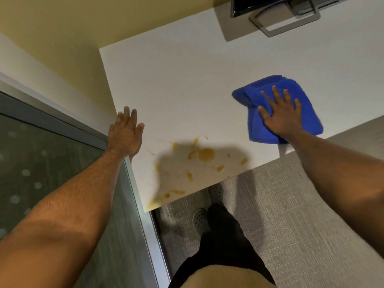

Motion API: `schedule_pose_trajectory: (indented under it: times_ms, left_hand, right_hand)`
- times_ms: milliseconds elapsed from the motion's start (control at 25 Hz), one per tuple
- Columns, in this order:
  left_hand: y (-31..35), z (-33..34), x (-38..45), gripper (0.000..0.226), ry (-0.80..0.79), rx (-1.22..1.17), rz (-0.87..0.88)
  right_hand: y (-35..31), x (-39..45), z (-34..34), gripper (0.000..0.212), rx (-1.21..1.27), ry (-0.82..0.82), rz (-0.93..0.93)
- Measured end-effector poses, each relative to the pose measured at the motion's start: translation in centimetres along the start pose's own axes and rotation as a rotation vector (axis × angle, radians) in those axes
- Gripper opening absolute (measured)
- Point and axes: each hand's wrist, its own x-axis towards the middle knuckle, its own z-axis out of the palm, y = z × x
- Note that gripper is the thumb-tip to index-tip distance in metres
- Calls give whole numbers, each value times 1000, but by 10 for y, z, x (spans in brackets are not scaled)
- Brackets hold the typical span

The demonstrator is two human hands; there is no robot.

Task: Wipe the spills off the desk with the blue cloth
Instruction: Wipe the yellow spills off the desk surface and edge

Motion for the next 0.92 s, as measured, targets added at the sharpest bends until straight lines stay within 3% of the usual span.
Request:
schedule_pose_trajectory:
  times_ms: [280,480,600,720,840,920]
  left_hand:
    - [0,22,-1,65,134,-253,-8]
    - [1,32,2,67,207,-303,-24]
    - [-5,33,4,69,250,-368,10]
    - [-3,37,6,61,287,-378,35]
    - [6,29,3,58,339,-365,63]
    - [9,27,-1,54,393,-321,121]
  right_hand:
    - [11,3,4,61,8,116,-40]
    - [-16,8,6,65,65,117,65]
    - [-55,-22,17,60,87,77,-196]
    - [-25,-58,21,58,48,88,-374]
    - [8,-36,17,59,81,160,-102]
    - [-10,-20,18,58,67,182,-2]
